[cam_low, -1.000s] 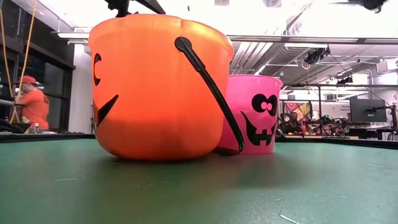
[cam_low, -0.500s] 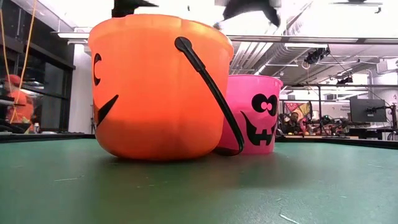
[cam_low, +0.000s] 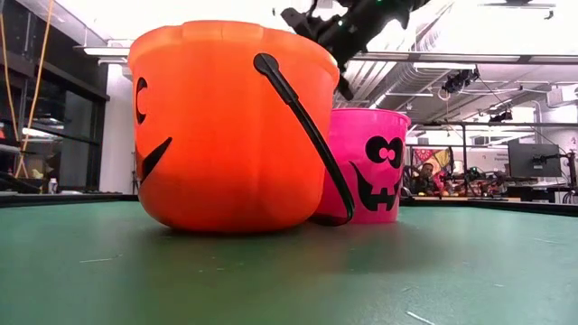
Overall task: Sort candy by brand, put in halloween buckets
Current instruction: Put the blue lollipop into the black bucket
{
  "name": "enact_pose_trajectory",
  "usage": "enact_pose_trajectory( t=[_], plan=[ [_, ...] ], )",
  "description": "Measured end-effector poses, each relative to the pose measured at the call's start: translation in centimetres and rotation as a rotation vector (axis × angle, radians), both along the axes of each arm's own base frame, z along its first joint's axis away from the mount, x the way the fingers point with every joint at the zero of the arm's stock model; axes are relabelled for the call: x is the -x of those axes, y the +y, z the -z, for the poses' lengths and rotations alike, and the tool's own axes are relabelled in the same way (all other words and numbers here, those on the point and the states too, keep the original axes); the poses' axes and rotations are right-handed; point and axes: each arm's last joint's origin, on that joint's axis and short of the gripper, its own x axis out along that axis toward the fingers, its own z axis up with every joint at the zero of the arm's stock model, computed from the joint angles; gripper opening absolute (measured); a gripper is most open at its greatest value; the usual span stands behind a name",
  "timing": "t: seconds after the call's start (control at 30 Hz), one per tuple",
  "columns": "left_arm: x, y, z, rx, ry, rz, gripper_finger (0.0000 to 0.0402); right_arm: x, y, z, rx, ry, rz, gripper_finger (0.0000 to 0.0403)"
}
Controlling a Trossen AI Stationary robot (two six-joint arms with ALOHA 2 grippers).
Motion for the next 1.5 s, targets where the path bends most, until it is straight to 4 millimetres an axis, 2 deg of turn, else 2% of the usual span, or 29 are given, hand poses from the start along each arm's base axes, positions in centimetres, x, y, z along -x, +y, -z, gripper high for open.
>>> enact_pose_trajectory(
  t=[0.07, 0.2, 0.37, 0.5, 0.6, 0.67, 0.87, 1.0, 1.1, 1.27, 1.4, 1.5],
  plan=[
    [0.2, -0.2, -0.1, -0.004, -0.003, -0.018, 0.0213, -0.2, -0.1, 0.5, -0.015, 0.013, -0.015, 0.0058],
    [0.4, -0.3, -0.2, -0.01, -0.009, -0.028, 0.0213, 0.2, 0.0, 0.3, -0.036, 0.033, -0.037, 0.0149],
    [0.4, -0.2, 0.0, -0.045, 0.001, -0.03, 0.0213, 1.4, -0.1, -1.9, -0.044, -0.023, -0.05, 0.0241],
    [0.3, 0.1, 0.2, -0.067, 0.024, -0.045, 0.0213, 3.6, 0.8, -4.5, -0.126, -0.059, -0.143, 0.0264],
    [0.3, 0.5, 0.4, -0.105, 0.045, -0.057, 0.0213, 6.1, 3.1, -5.8, -0.246, 0.0, -0.177, 0.0265],
    [0.2, 0.8, 0.7, -0.123, 0.068, -0.077, 0.0213, 7.8, 5.3, -5.7, -0.357, 0.118, -0.168, 0.0265],
    [0.0, 2.3, 1.4, -0.171, 0.149, -0.143, 0.0213, 12.2, 13.5, -2.3, -0.577, 0.533, -0.073, 0.0265],
    [-0.1, 3.1, 1.7, -0.202, 0.177, -0.16, 0.0213, 14.0, 18.7, 1.4, -0.666, 0.701, -0.08, 0.0265],
    [-0.2, 3.4, 1.7, -0.22, 0.183, -0.149, 0.0213, 14.8, 21.6, 3.7, -0.692, 0.808, -0.085, 0.0265],
    [-0.2, 3.8, 1.7, -0.222, 0.185, -0.14, 0.0213, 13.8, 24.1, 6.9, -0.676, 0.862, -0.065, 0.0265],
    [-0.2, 3.8, 1.7, -0.214, 0.185, -0.144, 0.0213, 12.7, 24.6, 9.7, -0.65, 0.892, -0.026, 0.0265],
    [-0.2, 3.8, 1.7, -0.207, 0.185, -0.146, 0.0213, 12.7, 24.6, 11.5, -0.608, 0.975, 0.026, 0.026]
  ],
)
